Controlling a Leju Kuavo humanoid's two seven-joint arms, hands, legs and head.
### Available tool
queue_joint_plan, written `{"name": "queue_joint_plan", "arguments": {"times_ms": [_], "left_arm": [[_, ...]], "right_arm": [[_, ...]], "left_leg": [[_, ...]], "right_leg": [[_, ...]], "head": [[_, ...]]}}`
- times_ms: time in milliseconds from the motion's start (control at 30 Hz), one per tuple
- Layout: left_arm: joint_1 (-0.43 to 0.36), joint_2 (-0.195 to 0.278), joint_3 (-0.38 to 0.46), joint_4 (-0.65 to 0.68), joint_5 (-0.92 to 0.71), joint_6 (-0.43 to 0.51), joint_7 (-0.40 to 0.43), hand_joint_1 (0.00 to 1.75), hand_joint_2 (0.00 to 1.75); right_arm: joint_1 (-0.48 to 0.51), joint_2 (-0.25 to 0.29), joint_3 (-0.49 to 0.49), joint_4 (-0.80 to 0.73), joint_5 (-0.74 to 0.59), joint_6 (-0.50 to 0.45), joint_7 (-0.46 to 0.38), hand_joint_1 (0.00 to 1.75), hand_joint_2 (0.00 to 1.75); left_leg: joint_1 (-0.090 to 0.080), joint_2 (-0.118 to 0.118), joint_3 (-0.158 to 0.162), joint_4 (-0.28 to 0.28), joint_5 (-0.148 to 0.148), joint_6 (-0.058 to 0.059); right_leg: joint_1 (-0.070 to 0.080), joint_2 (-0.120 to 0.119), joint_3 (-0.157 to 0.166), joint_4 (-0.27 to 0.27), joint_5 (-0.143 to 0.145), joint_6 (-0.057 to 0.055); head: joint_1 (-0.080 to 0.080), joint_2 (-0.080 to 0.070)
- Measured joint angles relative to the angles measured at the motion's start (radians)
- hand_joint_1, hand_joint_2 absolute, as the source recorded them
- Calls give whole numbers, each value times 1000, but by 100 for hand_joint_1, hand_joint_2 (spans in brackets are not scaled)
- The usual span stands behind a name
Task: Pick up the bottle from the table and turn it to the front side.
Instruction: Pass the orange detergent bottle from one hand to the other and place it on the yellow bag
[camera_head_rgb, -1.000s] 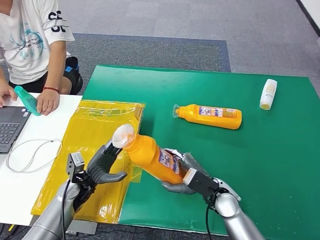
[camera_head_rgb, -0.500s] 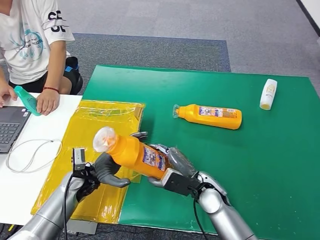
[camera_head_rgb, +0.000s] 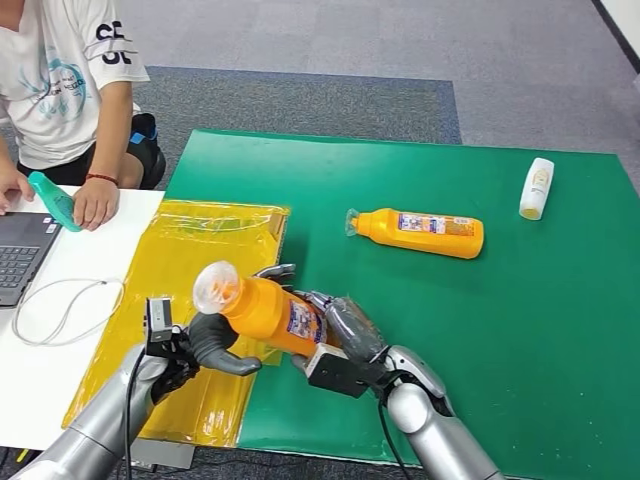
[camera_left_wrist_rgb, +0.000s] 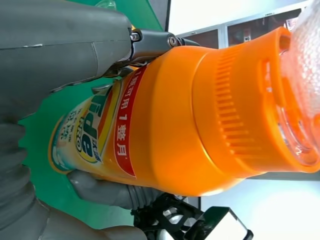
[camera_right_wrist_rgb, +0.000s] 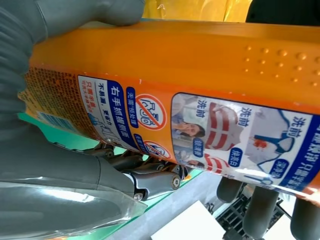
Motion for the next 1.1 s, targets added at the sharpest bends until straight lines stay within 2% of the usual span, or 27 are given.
{"name": "queue_joint_plan", "arguments": {"times_ms": [767, 1100], "left_arm": [[15, -9, -16, -38, -20, 42, -3, 0, 175], [34, -5, -14, -38, -9, 32, -5, 0, 175]], "right_arm": [[4, 16, -4, 107, 99, -11, 23, 175, 175], [22, 19, -6, 92, 106, -27, 17, 175, 175]], "left_leg": [[0, 0, 0, 0, 0, 0], [0, 0, 0, 0, 0, 0]], "right_leg": [[0, 0, 0, 0, 0, 0], [0, 0, 0, 0, 0, 0]], "head": [[0, 0], [0, 0]]}}
